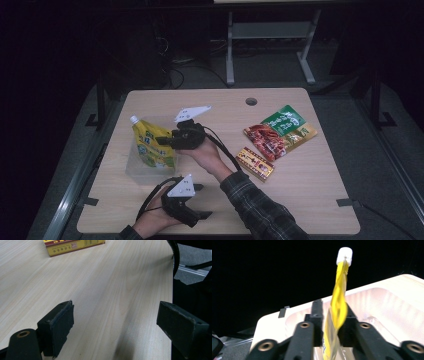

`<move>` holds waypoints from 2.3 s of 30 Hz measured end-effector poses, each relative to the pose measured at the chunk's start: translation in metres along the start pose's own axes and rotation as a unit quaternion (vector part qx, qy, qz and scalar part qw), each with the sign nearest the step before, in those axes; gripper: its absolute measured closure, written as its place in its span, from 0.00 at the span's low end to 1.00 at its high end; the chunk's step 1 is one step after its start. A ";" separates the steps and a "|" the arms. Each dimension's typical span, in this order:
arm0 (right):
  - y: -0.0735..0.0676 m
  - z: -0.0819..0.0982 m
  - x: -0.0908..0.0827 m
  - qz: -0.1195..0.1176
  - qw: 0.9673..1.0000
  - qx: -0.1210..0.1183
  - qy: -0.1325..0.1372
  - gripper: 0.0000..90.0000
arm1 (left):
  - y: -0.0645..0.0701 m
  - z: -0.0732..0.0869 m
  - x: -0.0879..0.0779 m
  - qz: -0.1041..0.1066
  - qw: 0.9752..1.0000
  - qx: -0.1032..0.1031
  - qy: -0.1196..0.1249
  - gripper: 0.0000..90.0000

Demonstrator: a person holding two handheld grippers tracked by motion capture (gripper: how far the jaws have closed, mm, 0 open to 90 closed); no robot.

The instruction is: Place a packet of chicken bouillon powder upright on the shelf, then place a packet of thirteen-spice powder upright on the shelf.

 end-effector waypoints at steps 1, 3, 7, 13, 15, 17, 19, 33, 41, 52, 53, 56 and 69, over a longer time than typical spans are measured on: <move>-0.001 0.000 -0.001 0.004 1.000 0.000 -0.001 0.77 | 0.000 0.000 0.000 -0.001 1.000 0.002 -0.001 0.15; -0.002 0.000 -0.004 0.010 1.000 -0.002 -0.006 0.70 | -0.001 0.000 -0.001 -0.001 1.000 0.000 0.000 0.15; -0.004 0.000 -0.010 0.024 1.000 -0.004 -0.018 0.57 | -0.002 0.000 -0.001 -0.002 1.000 -0.001 0.001 0.15; -0.004 0.002 -0.026 0.051 0.998 -0.014 -0.031 0.44 | -0.004 -0.001 -0.002 -0.005 1.000 -0.010 0.005 0.15; -0.004 0.004 -0.032 0.054 0.998 -0.013 -0.033 0.42 | -0.004 0.000 -0.002 -0.005 1.000 -0.016 0.006 0.15; -0.005 0.006 -0.040 0.058 0.998 -0.011 -0.034 0.41 | -0.005 0.000 -0.002 -0.007 1.000 -0.017 0.005 0.15; -0.006 0.008 -0.046 0.061 0.998 -0.008 -0.034 0.40 | -0.006 -0.001 -0.003 -0.007 1.000 -0.018 0.005 0.15; -0.006 0.038 -0.109 0.107 0.993 0.003 -0.056 0.37 | 0.003 0.001 -0.001 0.000 1.000 -0.015 -0.002 0.15; 0.005 0.061 -0.149 0.140 0.988 0.020 -0.055 0.37 | 0.001 0.004 -0.003 -0.008 1.000 -0.015 -0.005 0.15; 0.029 0.111 -0.191 0.203 0.972 0.062 -0.104 0.65 | -0.001 0.005 -0.003 -0.011 1.000 -0.019 -0.012 0.15; 0.031 0.114 -0.194 0.203 0.971 0.067 -0.110 0.71 | -0.001 0.004 -0.003 -0.011 1.000 -0.015 -0.014 0.15; 0.038 0.126 -0.200 0.213 0.967 0.078 -0.118 0.87 | 0.000 0.004 -0.003 -0.007 1.000 -0.022 -0.010 0.15; 0.069 0.160 -0.212 0.240 0.951 0.102 -0.164 1.00 | -0.001 0.002 -0.005 -0.005 1.000 -0.025 0.000 0.15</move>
Point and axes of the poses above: each handheld gripper's, and its own axes: x roughly forward along the jaws, z roughly out of its underside, y roughly to its right, the point moved 5 cm from there along x, roughly forward along the jaws, and after that the axes turned 10 degrees about -z, right-handed, at the moved point
